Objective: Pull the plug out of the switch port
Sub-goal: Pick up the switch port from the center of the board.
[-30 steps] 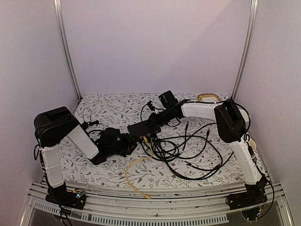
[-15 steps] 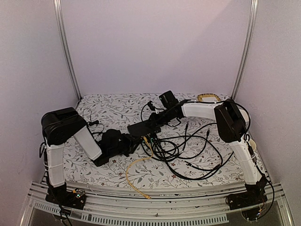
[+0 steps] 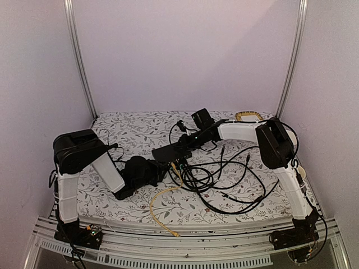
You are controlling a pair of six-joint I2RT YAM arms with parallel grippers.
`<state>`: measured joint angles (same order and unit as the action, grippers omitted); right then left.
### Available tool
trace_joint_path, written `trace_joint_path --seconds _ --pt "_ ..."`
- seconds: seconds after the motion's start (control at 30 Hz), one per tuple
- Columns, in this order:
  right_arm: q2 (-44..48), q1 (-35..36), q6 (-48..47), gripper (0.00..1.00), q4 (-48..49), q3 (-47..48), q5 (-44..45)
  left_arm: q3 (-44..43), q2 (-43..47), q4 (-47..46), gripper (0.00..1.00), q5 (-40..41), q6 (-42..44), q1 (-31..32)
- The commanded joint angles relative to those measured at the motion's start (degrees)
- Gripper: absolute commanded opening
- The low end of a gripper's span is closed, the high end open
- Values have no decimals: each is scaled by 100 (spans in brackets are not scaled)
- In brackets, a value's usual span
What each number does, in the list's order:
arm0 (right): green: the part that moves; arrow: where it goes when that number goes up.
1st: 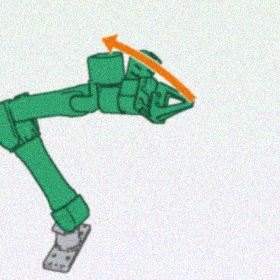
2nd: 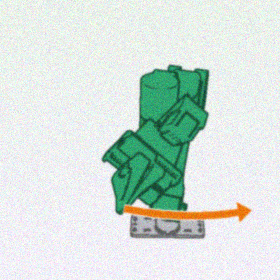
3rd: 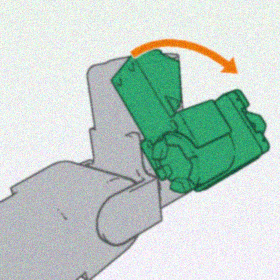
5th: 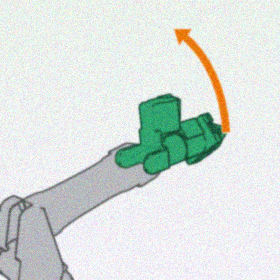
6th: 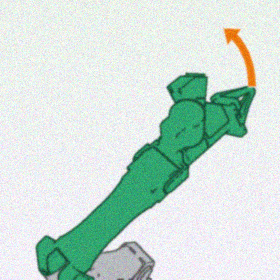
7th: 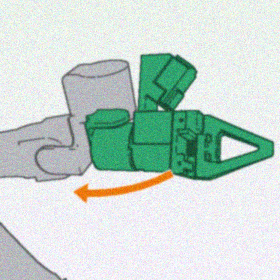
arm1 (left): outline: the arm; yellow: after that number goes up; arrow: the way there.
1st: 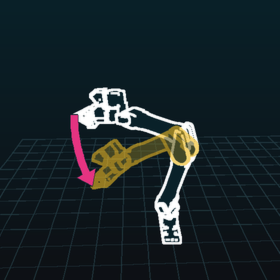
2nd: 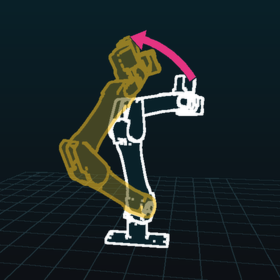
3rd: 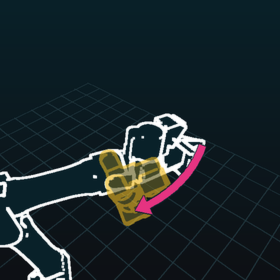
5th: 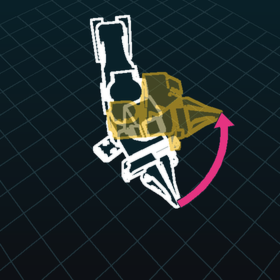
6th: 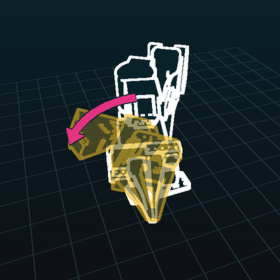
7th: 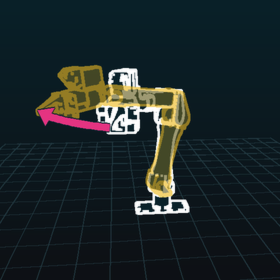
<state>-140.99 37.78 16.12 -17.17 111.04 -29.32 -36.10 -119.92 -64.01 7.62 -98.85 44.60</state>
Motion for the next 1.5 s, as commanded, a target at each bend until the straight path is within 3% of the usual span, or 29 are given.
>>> trace_joint_path --seconds 0.0,0.5,1.1,1.47 --pt "-258 -59 66 20 -402 -228 121 370 -208 849 34 468 -353 161" --pt "-305 -60 90 20 -416 -215 116 386 -623 94 26 400 -307 208" --pt "-306 -60 16 20 -507 -204 113 180 -702 341 27 95 -64 130" --pt "-209 -91 18 28 -472 -285 190 317 -802 -296 8 259 56 118"
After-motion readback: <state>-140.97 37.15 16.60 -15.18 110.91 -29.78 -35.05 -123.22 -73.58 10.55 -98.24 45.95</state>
